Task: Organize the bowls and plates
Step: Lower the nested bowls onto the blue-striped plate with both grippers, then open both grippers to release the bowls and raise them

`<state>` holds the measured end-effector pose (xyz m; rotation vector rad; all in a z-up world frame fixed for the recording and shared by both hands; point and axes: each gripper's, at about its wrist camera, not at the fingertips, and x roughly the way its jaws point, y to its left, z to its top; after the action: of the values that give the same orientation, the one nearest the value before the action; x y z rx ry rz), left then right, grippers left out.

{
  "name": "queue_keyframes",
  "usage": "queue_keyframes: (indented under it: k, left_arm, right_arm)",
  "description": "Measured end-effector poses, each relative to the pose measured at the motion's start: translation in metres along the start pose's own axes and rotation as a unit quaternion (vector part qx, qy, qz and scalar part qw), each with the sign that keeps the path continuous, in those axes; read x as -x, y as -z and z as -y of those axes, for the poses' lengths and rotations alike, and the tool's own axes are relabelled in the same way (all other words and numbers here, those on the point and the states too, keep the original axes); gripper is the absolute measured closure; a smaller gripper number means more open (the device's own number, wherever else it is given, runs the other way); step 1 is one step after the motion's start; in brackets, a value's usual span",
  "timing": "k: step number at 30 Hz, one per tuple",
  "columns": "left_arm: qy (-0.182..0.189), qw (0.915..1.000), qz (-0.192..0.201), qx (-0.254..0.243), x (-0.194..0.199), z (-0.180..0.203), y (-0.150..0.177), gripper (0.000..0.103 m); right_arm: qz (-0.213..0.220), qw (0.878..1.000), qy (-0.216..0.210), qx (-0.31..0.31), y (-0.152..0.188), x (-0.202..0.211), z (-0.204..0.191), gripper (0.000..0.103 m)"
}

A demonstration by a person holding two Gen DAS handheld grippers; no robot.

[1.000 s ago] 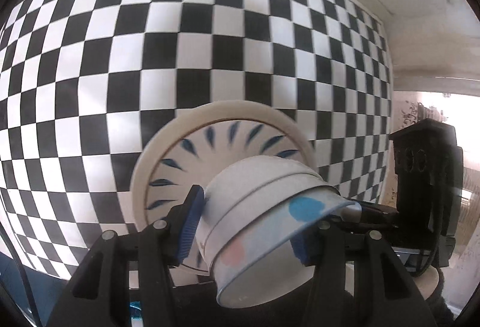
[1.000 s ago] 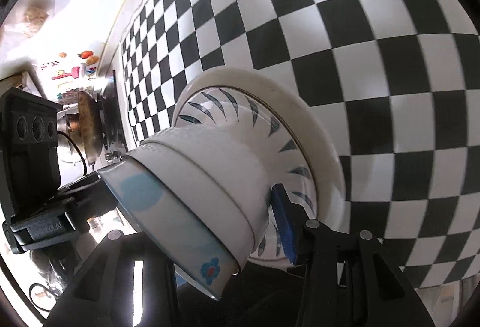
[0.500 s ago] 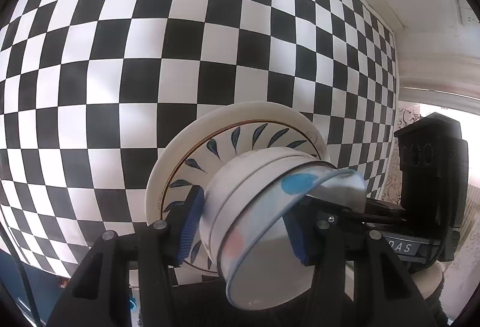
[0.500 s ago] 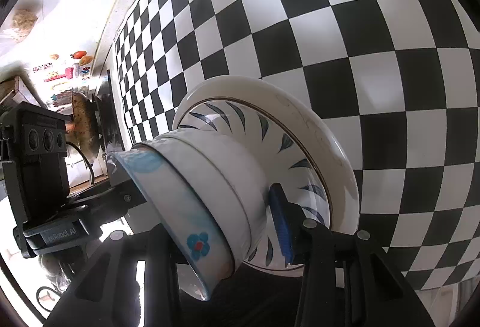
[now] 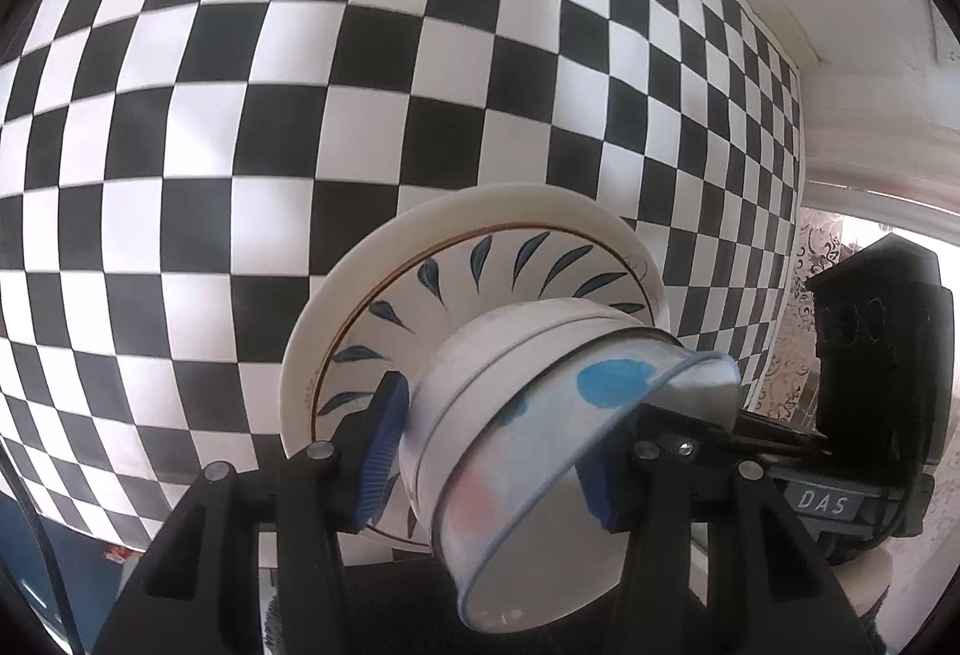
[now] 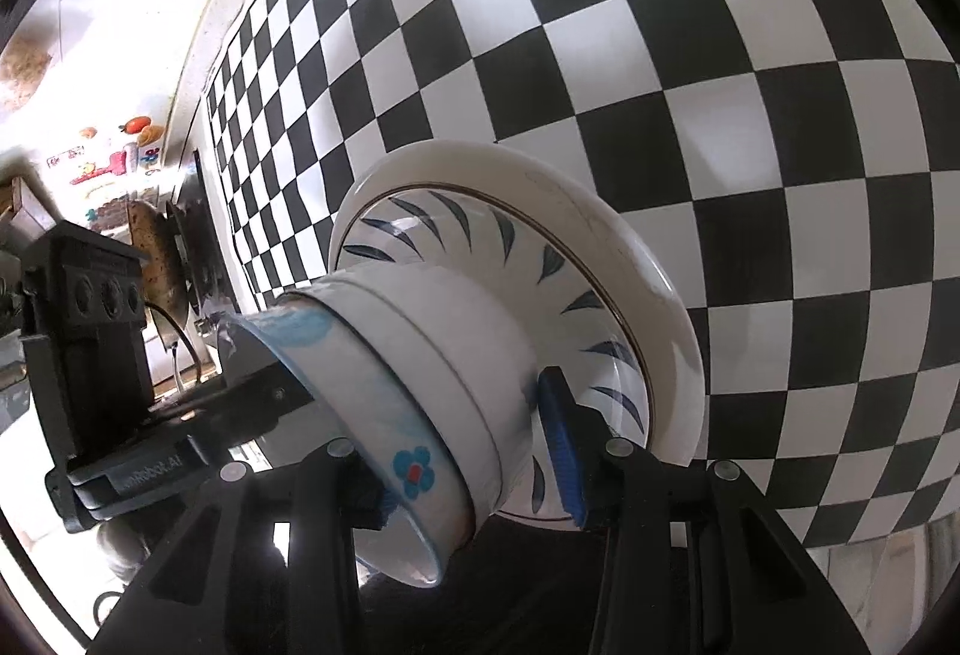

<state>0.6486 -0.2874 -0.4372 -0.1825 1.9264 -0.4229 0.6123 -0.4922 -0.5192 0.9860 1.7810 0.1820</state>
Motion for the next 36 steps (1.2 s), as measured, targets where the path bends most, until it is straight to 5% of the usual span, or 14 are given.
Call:
queue_keyframes:
  k: [15,27,31,33,36]
  left_arm:
    - [-0.003,0.9997,0.018,0.016,0.007,-0.003,0.015,0.055]
    - [-0.126,0.9854,0.115,-0.011,0.042,0.02,0.046,0.053]
    - [-0.147,0.9785,0.144,-0.006,0.053,0.024,0.059,0.053]
    - [-0.156,0.9744,0.162,-0.006,0.06,0.027,0.067,0.052]
    - [-0.173,0.9674,0.184,-0.013,0.068,0.035,0.078,0.052]
  right_arm:
    - [0.004,1.0,0.013,0.01,0.003,0.006,-0.008,0.06]
    - [0.061,0.984,0.136,0.098,0.042,0.036,-0.044,0.059]
    - [0.095,0.974,0.163,0.121,0.06,0.054,-0.055,0.039]
    - [0.114,0.969,0.171,0.136,0.068,0.067,-0.06,0.017]
    - [0.147,0.958,0.192,0.154,0.081,0.086,-0.07,0.009]
